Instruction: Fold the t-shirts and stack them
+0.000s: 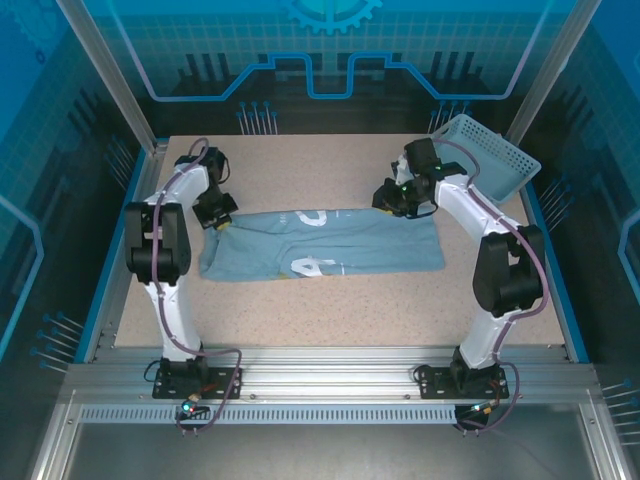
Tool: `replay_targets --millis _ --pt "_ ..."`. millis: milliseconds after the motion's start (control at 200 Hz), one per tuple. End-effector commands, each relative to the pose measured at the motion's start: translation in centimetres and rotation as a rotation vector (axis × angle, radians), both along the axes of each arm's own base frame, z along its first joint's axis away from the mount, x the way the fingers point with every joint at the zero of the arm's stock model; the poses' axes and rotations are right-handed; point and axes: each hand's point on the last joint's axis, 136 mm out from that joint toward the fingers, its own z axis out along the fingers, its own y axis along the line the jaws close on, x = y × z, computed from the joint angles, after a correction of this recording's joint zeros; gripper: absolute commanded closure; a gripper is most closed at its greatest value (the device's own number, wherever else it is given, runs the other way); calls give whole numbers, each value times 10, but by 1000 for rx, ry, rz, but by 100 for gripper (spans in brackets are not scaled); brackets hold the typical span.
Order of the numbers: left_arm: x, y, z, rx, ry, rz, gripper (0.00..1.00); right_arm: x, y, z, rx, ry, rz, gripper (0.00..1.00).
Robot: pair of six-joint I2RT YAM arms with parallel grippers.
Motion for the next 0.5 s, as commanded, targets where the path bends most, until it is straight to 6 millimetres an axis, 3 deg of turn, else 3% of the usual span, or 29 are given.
replay_targets --millis 0,110,205,315,410,495 --pt "13 11 13 43 -42 -6 79 -9 -2 2 27 9 2 77" --pt "3 10 38 111 -50 21 56 -13 -15 -8 39 36 -45 78" --pt "-15 9 66 163 -129 76 49 -15 -32 -19 19 47 -94 79" --pt "-39 -23 70 21 -179 145 52 -16 -48 -39 -14 94 -133 80" --pt "-56 -52 51 -114 -137 207 64 -16 -58 -57 -46 160 -157 82" --pt "-57 -62 35 -164 -130 267 73 -16 -72 -73 -116 234 -189 84"
